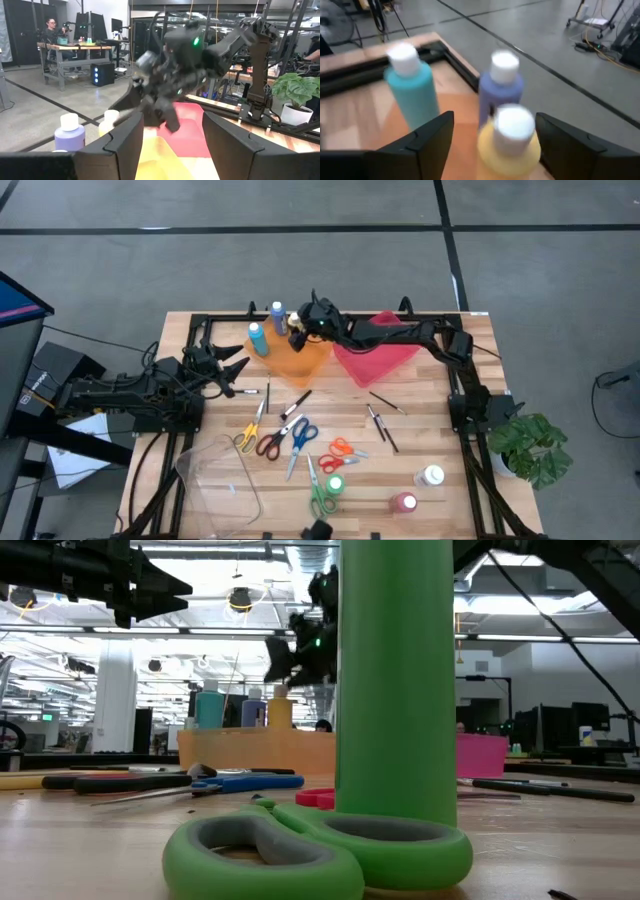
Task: Pick & Place Paint Supplies
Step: Put the yellow paint bottle into the orange bin, then put the green paint bottle into the orange bin
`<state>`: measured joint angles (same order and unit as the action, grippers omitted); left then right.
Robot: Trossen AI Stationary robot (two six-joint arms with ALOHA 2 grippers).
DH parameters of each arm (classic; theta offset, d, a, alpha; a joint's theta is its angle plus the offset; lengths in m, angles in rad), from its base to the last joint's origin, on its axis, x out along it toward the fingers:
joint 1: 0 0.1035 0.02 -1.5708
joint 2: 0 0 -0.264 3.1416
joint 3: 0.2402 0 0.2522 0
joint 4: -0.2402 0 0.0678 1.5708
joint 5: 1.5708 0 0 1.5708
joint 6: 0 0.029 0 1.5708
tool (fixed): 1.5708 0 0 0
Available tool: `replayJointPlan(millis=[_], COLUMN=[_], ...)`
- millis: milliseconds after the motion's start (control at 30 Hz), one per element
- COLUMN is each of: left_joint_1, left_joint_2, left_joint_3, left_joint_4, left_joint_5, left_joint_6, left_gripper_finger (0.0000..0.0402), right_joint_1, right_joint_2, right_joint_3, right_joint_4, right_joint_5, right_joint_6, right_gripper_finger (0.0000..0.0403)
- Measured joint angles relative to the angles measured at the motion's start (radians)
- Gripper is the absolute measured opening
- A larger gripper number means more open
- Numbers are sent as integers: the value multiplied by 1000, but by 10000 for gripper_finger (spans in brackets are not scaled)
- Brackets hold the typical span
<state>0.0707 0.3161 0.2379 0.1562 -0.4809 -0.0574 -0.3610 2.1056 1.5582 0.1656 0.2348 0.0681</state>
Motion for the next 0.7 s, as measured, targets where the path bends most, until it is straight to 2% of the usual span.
replayJointPlan(millis=[133,333,433,600,700], left_joint_1=[0,0,0,0,0], left_joint_2=[0,0,0,0,0], left_joint_3=[0,0,0,0,0], left_joint_4=[-5,-7,-7,-7,-7], left_joint_5=[0,0,0,0,0], left_joint_6=[0,0,0,0,0], left_gripper_finger=[200,200,200,200,200], right_joint_1=[9,61,106,219,339], right_joint_2=[-85,-356,-484,-618,-653], right_joint_3=[14,35,35,22,-48], right_joint_4=[-125,-525,-707,-996,-1040], right_joint_5=[-2,-1,-1,2,-1], right_joint_6=[-18,-44,24,132,181], right_gripper_finger=[279,279,280,280,280])
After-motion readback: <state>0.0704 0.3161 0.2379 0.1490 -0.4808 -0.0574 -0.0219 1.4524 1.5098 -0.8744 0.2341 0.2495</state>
